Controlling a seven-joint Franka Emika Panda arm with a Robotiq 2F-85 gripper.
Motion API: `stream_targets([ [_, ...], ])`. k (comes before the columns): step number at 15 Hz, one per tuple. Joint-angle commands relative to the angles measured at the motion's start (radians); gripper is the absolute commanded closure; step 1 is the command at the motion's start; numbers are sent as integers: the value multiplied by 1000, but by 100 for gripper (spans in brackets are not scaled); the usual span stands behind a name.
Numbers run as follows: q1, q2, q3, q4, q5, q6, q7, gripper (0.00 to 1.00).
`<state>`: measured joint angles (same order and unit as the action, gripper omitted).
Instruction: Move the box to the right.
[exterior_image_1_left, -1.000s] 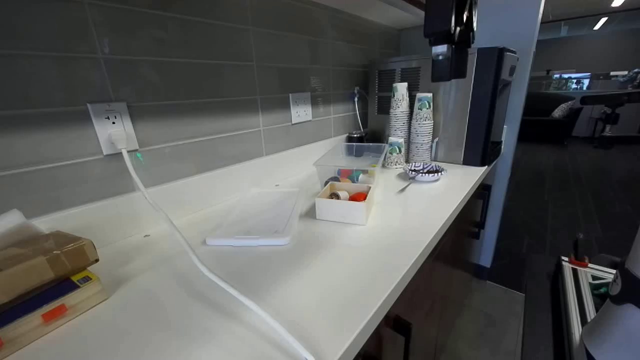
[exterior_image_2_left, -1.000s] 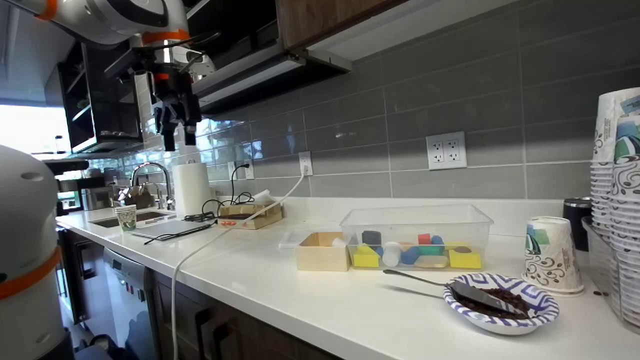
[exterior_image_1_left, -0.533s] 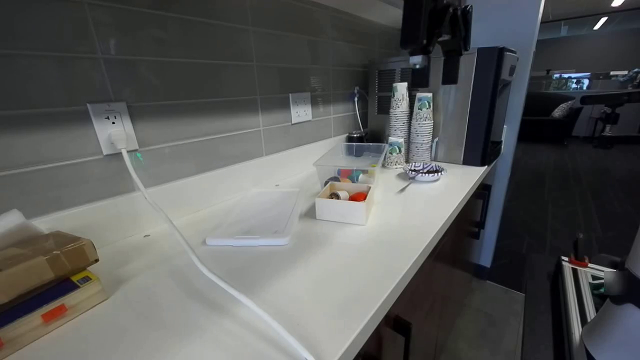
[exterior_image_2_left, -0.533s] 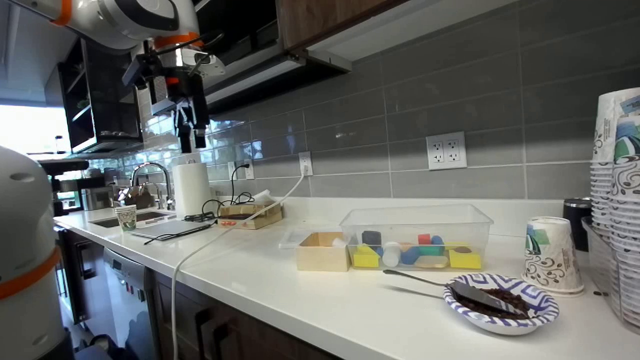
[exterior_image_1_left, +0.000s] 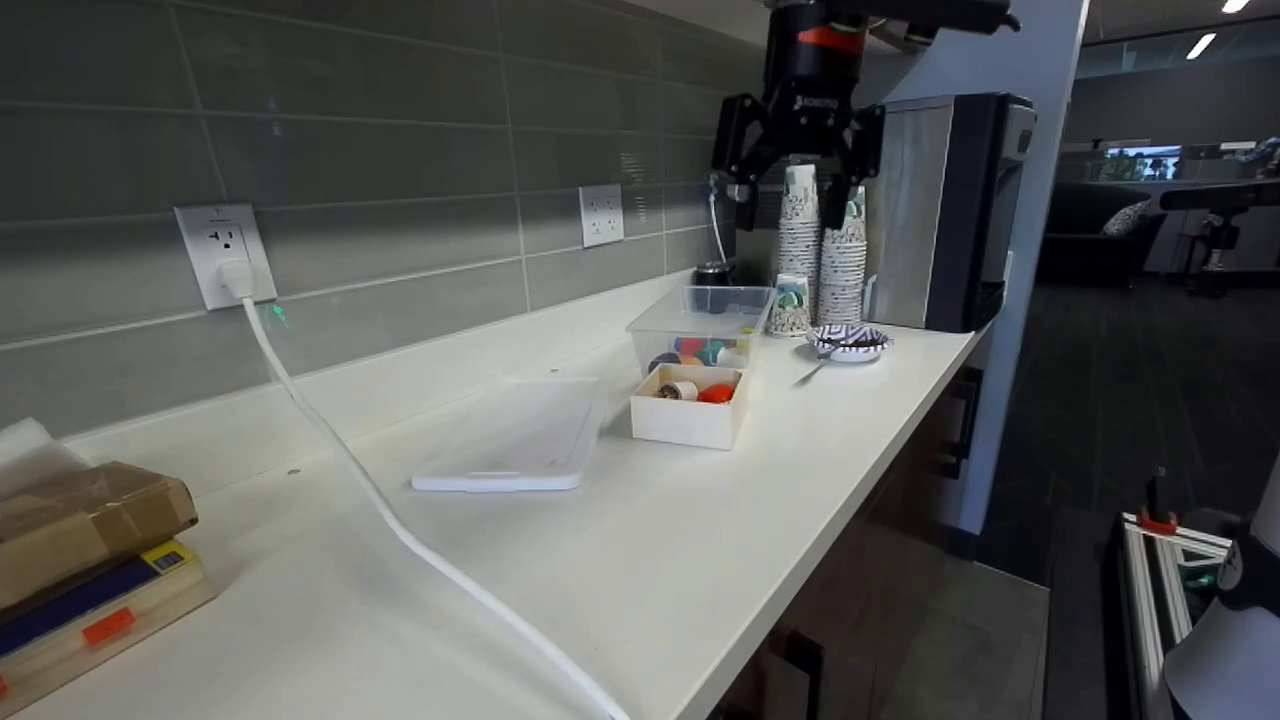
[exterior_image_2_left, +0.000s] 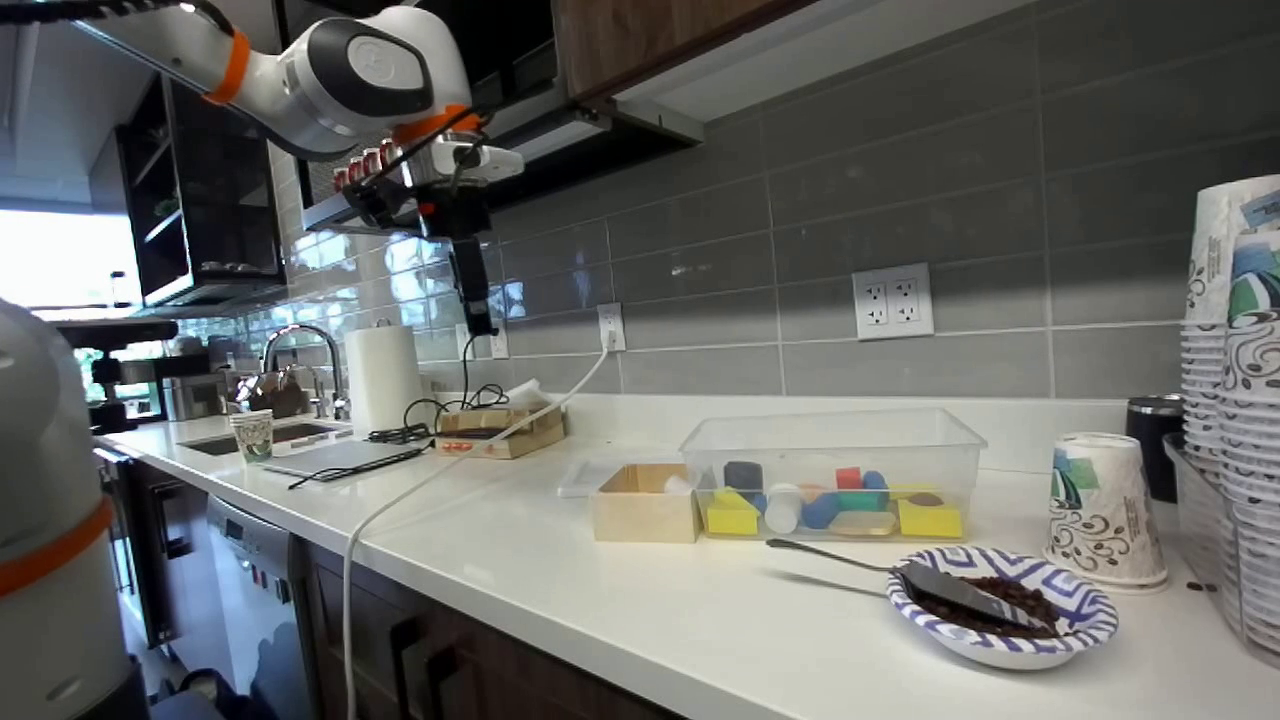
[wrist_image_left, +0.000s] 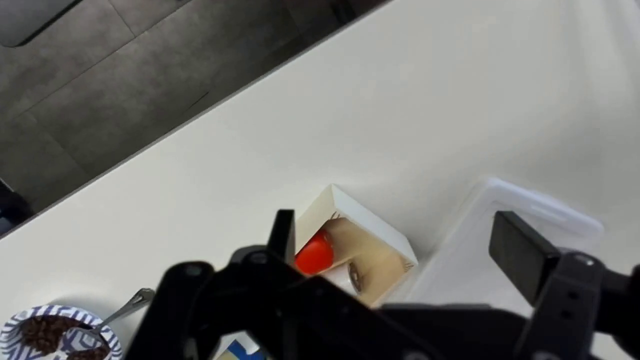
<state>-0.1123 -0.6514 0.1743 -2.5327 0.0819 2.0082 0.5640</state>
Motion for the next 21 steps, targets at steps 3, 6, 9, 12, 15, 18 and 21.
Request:
stream_targets([
  [3,-71,160,-1,-28,-6,245,214,0],
  [6,-80,258,-11,-33,-21,341,285,0],
  [9,-78,347,-22,-31,-43,402,349,0],
  [12,-76,420,-38,-27,-77,451,410,0],
  [15,-71,497,-66,-18,-107,494,452,0],
  [18,-57,555,-95,-12,-111,555,465,0],
  [21,-43,621,-119,8,-129,595,481,0],
])
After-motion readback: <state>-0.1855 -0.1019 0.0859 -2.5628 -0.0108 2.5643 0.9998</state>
